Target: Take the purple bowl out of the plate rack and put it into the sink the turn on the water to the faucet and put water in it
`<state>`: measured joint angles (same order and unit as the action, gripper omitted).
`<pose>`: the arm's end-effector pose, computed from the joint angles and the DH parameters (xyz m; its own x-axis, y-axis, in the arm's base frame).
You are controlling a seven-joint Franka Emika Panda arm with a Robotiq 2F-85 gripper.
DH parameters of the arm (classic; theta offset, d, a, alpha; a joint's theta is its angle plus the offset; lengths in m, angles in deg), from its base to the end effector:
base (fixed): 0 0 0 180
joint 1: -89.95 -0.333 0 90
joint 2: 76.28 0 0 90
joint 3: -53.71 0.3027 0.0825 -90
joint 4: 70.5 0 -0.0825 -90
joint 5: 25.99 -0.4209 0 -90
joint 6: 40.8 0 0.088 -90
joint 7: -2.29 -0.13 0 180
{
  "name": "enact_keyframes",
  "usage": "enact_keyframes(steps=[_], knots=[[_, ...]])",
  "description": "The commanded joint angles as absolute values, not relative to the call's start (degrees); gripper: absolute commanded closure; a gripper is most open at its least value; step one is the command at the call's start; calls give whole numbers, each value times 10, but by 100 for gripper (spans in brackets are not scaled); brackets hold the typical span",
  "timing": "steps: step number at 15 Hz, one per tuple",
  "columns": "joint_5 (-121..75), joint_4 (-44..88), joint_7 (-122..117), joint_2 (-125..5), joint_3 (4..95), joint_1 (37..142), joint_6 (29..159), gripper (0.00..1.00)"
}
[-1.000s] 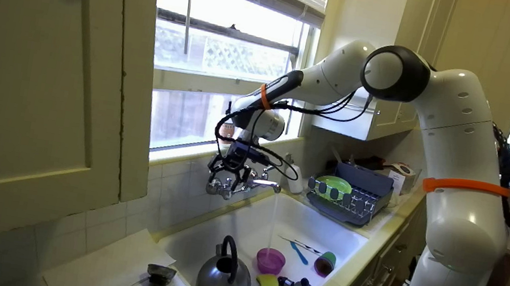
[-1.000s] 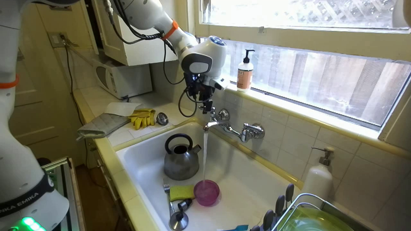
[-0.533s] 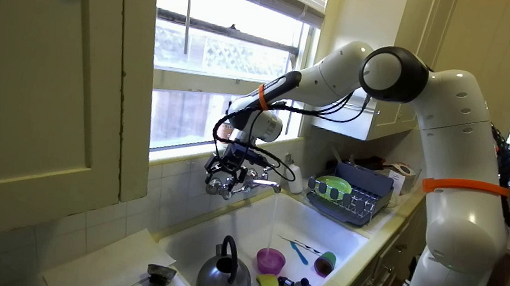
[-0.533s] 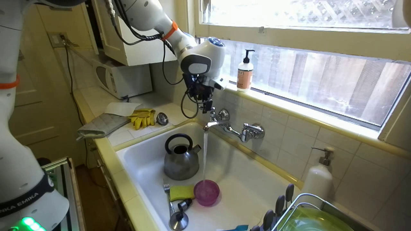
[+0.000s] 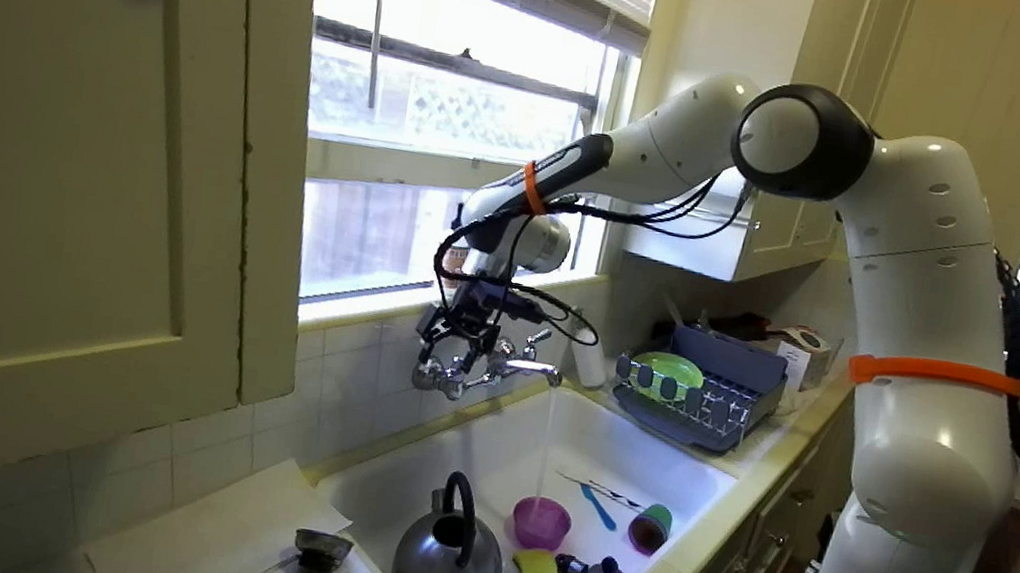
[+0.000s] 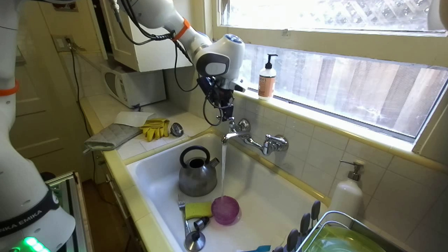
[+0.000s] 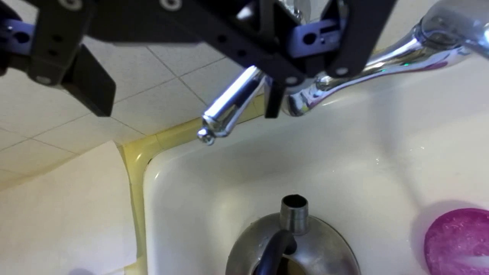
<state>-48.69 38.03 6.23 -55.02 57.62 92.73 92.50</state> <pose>0.6601 0.0250 0.2578 0.9817 -0.1868 0.0365 -0.1658 -0.9336 -0.3177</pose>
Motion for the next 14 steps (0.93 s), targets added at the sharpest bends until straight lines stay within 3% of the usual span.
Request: enact_keyframes(steps=[1,8,14], knots=[[-440,419,85,-618,566,928,893,0],[-338,474,120,-729,532,934,848,0],[-360,512,260,-789,504,951,795,0]])
